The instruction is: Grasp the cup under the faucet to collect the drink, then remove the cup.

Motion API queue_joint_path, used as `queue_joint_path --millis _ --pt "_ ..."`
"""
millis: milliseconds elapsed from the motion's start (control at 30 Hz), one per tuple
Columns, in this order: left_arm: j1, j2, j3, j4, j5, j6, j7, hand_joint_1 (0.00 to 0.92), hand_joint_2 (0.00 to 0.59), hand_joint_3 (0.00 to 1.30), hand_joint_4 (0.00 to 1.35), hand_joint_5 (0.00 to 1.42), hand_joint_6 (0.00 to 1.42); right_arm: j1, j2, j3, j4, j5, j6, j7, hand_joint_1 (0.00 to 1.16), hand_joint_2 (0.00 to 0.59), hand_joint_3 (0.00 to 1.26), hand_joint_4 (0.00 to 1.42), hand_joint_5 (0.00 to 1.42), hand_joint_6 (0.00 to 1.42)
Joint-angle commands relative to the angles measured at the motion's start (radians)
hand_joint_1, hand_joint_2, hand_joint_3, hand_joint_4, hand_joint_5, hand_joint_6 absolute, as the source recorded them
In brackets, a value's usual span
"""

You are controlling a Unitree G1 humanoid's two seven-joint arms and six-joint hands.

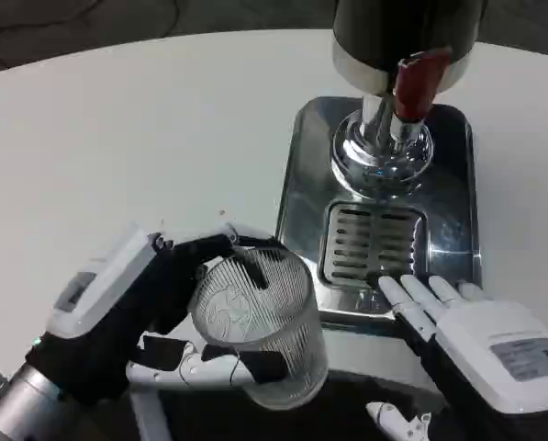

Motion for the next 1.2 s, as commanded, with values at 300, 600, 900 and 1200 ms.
queue_joint_path --millis 300,600,900,1200 --pt "-0.001 0.001 0.010 0.003 -0.013 -0.024 0.016 0.409 0.174 1.06 1.24 1.42 1.42 0.008 0.011 0.002 0.001 0.007 0.003 0.015 0.21 0.417 0.00 0.00 0.00 0.00" --pt "-0.012 0.000 0.014 0.012 -0.009 -0.025 0.022 0.406 0.172 1.06 1.24 1.42 1.42 0.011 0.021 -0.001 -0.002 0.008 0.007 0.021 0.21 0.417 0.00 0.00 0.00 0.00" --pt "-0.029 0.004 0.028 0.030 0.000 -0.030 0.034 0.406 0.172 1.06 1.24 1.42 1.42 0.014 0.030 -0.009 -0.008 0.012 0.010 0.031 0.21 0.417 0.00 0.00 0.00 0.00" --pt "-0.086 0.011 0.041 0.084 0.029 -0.032 0.064 0.406 0.172 1.06 1.24 1.42 1.42 0.025 0.033 -0.016 -0.020 0.016 0.013 0.033 0.21 0.417 0.01 0.00 0.00 0.00"
